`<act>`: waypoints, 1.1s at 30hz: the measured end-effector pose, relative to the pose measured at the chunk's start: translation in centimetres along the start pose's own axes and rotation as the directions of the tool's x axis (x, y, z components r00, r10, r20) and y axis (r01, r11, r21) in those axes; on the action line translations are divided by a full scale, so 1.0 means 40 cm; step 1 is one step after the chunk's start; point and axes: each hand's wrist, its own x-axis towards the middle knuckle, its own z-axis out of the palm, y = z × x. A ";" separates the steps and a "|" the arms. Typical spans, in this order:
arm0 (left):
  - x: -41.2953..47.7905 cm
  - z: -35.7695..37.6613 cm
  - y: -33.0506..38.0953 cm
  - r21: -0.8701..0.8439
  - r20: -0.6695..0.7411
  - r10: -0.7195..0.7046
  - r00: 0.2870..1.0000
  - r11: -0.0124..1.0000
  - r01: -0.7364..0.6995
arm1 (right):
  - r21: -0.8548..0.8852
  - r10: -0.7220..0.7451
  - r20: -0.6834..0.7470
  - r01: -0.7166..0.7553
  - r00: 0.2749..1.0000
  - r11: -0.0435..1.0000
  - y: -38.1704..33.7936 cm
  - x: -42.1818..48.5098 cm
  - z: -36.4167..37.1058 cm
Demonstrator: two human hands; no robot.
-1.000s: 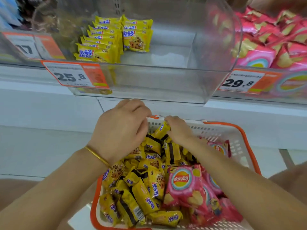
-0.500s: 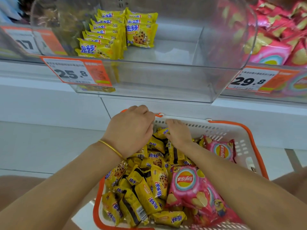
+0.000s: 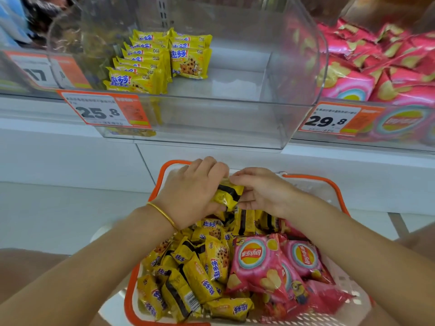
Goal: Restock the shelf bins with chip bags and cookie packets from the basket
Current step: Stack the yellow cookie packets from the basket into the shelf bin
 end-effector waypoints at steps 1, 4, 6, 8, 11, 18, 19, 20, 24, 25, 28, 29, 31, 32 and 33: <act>0.002 -0.010 -0.002 -0.104 -0.017 -0.032 0.999 0.994 0.030 | 0.037 0.001 0.020 -0.001 1.000 0.999 -0.011 -0.014 0.000; 0.005 -0.057 -0.011 -0.574 0.051 -0.184 0.982 0.799 0.180 | -0.031 -0.040 -0.040 0.039 0.998 0.999 -0.030 -0.039 -0.011; 0.000 -0.086 -0.015 -0.780 0.126 -0.226 0.966 0.580 0.237 | -0.080 -0.095 -0.061 0.090 0.994 0.993 -0.035 -0.047 -0.015; -0.006 -0.100 -0.015 -0.852 0.159 -0.234 0.959 0.458 0.253 | -0.024 -0.116 -0.016 0.116 0.993 0.993 -0.039 -0.059 -0.007; -0.009 -0.116 -0.013 -0.903 0.153 -0.257 0.954 0.356 0.241 | 0.036 -0.143 0.084 0.141 0.986 0.989 -0.050 -0.087 0.016; -0.020 -0.155 -0.007 -0.962 0.080 -0.331 0.940 0.220 0.159 | -0.066 -0.383 0.061 0.387 0.922 0.920 -0.089 -0.146 0.064; -0.018 -0.173 -0.007 -0.965 0.061 -0.336 0.940 0.220 0.141 | -0.083 -0.412 0.057 0.415 0.909 0.906 -0.111 -0.158 0.065; -0.016 -0.197 -0.008 -0.964 0.021 -0.349 0.937 0.240 0.112 | -0.092 -0.436 0.069 0.441 0.897 0.893 -0.143 -0.168 0.063; 0.003 -0.302 -0.070 -0.810 -0.419 -0.492 0.763 0.583 -0.069 | -0.158 -0.525 0.073 0.530 0.848 0.833 -0.326 -0.163 0.032; 0.012 -0.316 -0.100 -0.682 -0.542 -0.461 0.703 0.730 -0.047 | -0.204 -0.545 0.048 0.543 0.837 0.815 -0.374 -0.143 0.025; 0.035 -0.305 -0.180 -0.188 -0.596 -0.281 0.752 0.960 0.209 | -0.449 -0.556 -0.022 0.488 0.831 0.749 -0.471 -0.016 0.018; 0.039 -0.290 -0.190 -0.099 -0.551 -0.277 0.787 0.958 0.268 | -0.547 -0.538 -0.039 0.433 0.842 0.717 -0.487 0.038 0.020; 0.044 -0.267 -0.189 -0.038 -0.518 -0.289 0.805 0.948 0.316 | -0.714 -0.491 -0.041 0.319 0.870 0.623 -0.503 0.141 0.030; 0.044 -0.259 -0.186 -0.024 -0.519 -0.290 0.804 0.945 0.325 | -0.767 -0.468 -0.032 0.278 0.883 0.578 -0.506 0.183 0.037; 0.044 -0.254 -0.184 -0.015 -0.525 -0.287 0.801 0.944 0.329 | -0.811 -0.461 -0.026 0.251 0.887 0.529 -0.508 0.216 0.045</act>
